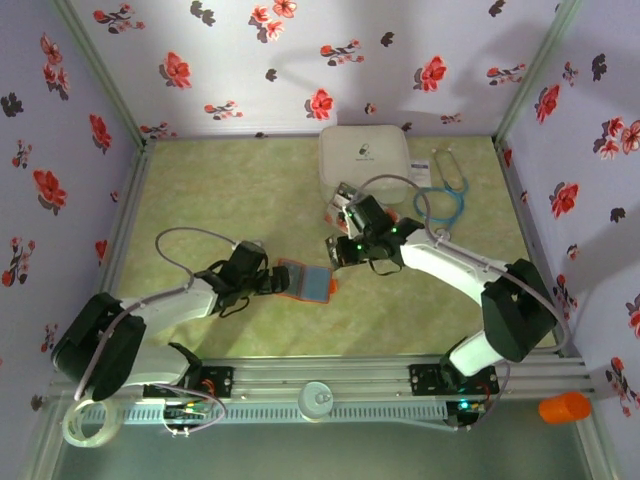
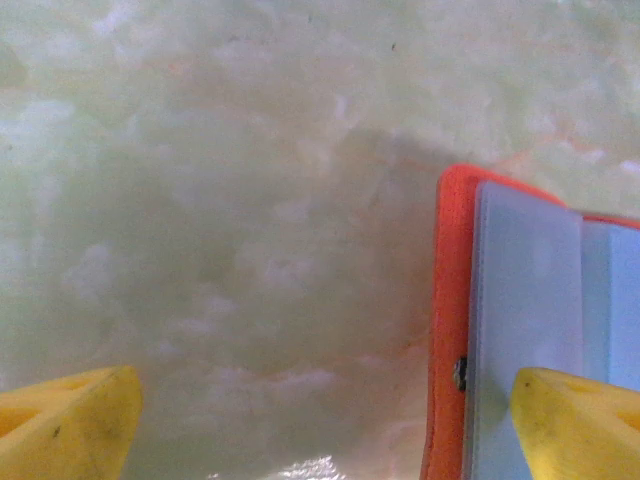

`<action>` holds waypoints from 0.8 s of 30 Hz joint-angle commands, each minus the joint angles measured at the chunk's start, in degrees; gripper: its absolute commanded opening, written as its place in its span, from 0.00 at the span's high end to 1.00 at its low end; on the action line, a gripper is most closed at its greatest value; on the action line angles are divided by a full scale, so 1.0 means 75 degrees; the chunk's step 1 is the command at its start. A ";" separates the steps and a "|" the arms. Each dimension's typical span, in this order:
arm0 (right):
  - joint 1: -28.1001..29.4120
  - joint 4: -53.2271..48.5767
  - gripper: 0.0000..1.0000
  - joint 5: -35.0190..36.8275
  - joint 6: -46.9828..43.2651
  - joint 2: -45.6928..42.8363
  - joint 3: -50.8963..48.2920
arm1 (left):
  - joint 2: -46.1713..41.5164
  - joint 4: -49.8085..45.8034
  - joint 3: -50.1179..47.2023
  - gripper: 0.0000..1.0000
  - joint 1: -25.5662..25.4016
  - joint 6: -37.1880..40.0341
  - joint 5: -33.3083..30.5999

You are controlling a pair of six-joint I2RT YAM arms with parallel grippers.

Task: Put the credit cards into the card holder
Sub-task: Rotate the card holder at the center of the table.

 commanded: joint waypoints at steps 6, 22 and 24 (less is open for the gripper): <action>0.0178 0.2957 1.00 -0.0783 0.2209 -0.0306 -0.1423 | -0.0412 -0.0110 -0.0400 0.08 -0.0519 -0.0569 -0.0248; 0.0243 0.2973 1.00 -0.0261 0.2393 -0.0743 -0.1830 | -0.0718 -0.1279 0.1256 0.00 -0.0523 0.0110 -0.0664; 0.0223 0.2805 1.00 -0.0127 0.2350 -0.0842 -0.1857 | -0.0320 -0.1377 0.1716 0.00 -0.0465 0.0380 -0.0546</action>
